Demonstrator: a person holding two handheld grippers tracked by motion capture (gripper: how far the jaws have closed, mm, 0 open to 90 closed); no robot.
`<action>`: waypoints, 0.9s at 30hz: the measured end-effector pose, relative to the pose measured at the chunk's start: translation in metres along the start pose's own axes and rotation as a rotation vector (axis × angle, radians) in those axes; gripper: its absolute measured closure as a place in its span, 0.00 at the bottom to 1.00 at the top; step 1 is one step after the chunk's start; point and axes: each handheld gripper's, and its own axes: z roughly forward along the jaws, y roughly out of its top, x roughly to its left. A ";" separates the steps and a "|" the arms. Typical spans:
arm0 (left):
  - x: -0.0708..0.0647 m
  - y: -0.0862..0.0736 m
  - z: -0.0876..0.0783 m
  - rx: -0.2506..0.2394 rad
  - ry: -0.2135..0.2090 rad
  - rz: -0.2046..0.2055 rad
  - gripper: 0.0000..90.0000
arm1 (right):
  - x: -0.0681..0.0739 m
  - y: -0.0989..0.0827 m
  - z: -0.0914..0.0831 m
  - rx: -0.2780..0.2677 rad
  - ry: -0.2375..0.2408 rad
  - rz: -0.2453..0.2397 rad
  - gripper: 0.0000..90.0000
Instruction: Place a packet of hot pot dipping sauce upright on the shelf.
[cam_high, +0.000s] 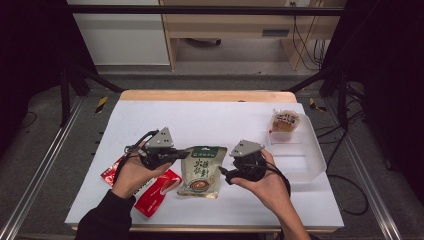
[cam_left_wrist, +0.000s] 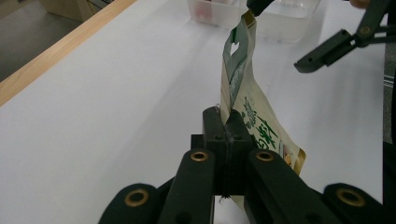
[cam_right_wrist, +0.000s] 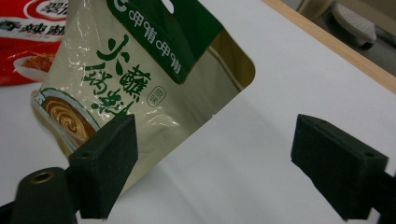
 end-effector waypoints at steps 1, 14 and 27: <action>0.000 0.000 -0.001 0.003 -0.002 0.005 1.00 | -0.002 0.004 -0.001 0.011 0.009 -0.020 0.21; -0.002 0.001 -0.003 0.007 -0.008 0.020 1.00 | -0.014 0.049 -0.002 0.116 0.104 -0.212 0.42; -0.004 0.002 -0.004 -0.002 -0.017 0.025 1.00 | -0.006 0.060 0.022 0.203 0.201 -0.282 0.57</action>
